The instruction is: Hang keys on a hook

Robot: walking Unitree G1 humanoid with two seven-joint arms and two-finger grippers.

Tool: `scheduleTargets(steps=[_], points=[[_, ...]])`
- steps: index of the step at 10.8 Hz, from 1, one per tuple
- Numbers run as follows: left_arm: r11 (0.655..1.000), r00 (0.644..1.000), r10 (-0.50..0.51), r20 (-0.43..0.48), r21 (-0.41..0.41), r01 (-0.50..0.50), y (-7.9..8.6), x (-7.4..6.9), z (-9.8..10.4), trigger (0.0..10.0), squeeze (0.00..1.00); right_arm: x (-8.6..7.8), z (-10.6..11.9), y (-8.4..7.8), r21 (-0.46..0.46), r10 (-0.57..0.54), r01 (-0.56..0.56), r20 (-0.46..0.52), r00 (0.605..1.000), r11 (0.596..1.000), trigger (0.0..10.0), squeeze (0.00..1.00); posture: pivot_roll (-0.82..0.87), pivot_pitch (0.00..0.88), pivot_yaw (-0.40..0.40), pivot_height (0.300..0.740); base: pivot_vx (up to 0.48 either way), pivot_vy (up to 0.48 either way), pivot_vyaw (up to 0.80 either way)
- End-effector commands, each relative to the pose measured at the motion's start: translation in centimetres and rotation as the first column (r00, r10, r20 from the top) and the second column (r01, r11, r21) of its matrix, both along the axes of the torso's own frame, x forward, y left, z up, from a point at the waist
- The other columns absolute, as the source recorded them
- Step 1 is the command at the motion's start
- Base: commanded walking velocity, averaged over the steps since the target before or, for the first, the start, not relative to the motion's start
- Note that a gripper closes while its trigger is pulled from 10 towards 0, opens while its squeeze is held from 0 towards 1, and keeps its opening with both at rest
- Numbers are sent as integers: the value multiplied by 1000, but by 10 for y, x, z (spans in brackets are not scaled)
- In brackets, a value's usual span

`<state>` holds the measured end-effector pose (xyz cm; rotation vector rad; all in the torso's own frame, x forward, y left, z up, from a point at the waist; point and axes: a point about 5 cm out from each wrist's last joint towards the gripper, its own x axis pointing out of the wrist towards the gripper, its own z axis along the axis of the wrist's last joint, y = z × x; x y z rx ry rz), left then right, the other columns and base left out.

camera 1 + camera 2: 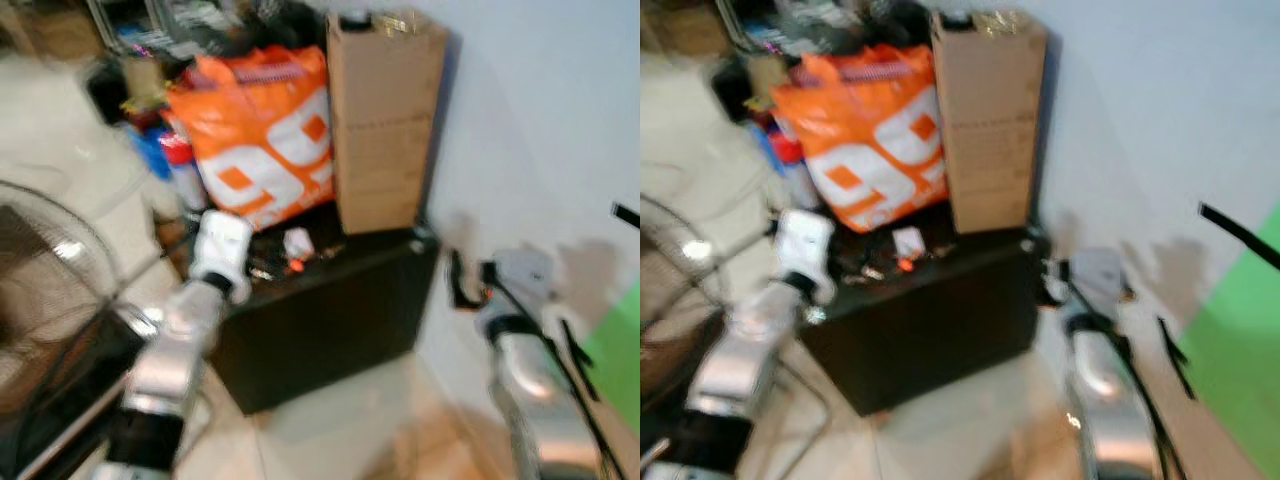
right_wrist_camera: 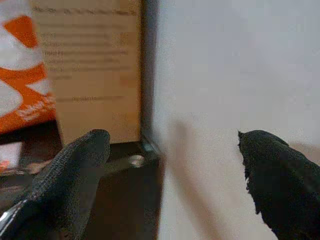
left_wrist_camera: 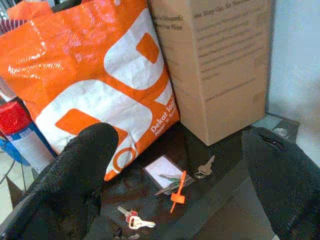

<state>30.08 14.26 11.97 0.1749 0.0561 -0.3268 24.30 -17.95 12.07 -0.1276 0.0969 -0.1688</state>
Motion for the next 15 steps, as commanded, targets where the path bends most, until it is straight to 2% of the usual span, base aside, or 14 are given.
scheduleTargets(steps=[1,3,7,9,11,12,15], points=[[1000,1000,22,3,20,-22,9,2,2,10000,0,1,3,5,4,17,-17,18,1000,1000,10000,1000,-201,0,87,740,304,0,0],[1000,1000,22,2,18,-22,9,2,2,10000,0,1,3,8,26,42,-43,5,999,999,10000,1000,-202,0,85,740,304,0,0],[999,1000,26,3,20,-26,8,2,2,10000,0,3,2,7,0,42,-42,6,999,999,10000,1000,-199,0,81,740,304,0,753],[999,999,38,14,35,-38,9,2,3,10000,0,3,2,7,-16,34,-33,9,999,999,10000,1000,-200,0,81,740,304,0,0],[996,996,84,22,4,-84,11,5,4,10000,0,3,2,6,-13,32,-32,10,999,999,10000,1000,-200,0,82,740,139,0,0],[995,993,102,63,-19,-101,11,6,7,10000,0,4,2,6,-14,31,-30,10,999,999,10000,1000,-200,0,81,740,0,0,0],[997,997,71,38,3,-71,10,6,5,10000,0,4,2,7,-24,38,-38,10,999,999,10000,1000,-200,0,82,740,292,0,0]])
